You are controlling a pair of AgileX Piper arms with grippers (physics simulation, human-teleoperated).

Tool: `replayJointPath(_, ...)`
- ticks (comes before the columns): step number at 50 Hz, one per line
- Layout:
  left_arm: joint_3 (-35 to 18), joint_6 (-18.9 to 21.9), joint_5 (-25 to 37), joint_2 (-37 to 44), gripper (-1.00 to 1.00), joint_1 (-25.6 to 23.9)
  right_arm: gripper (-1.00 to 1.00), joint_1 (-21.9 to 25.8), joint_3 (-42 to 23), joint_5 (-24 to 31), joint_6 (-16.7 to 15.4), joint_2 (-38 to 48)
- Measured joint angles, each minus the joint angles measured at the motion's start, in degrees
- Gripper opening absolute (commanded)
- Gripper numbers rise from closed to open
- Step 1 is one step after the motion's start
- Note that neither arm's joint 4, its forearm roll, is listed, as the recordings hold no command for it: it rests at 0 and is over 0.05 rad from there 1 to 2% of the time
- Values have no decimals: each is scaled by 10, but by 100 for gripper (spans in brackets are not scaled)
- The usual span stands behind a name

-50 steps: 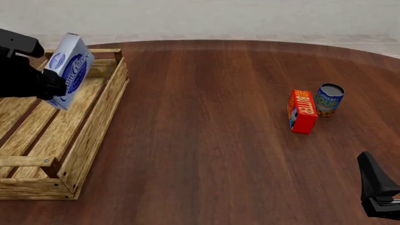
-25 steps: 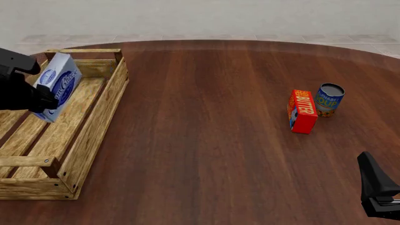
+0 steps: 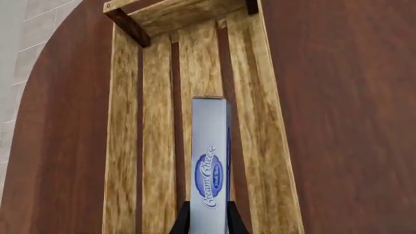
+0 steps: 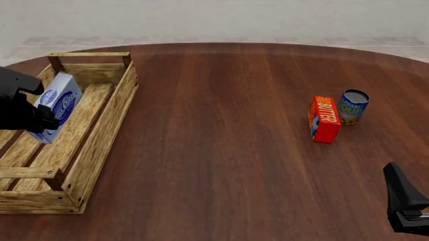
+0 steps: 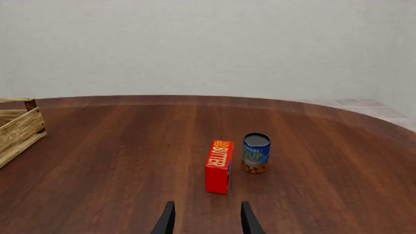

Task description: Pick up the cream cheese and put it in the tray.

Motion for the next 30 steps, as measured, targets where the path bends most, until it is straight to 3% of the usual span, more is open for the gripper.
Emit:
replayJointPath(16,21,4,-28,27,-100,18,100,0,0,0,0,0)
replayJointPath(30,41,-19,-53,52,-100,18,100,0,0,0,0,0)
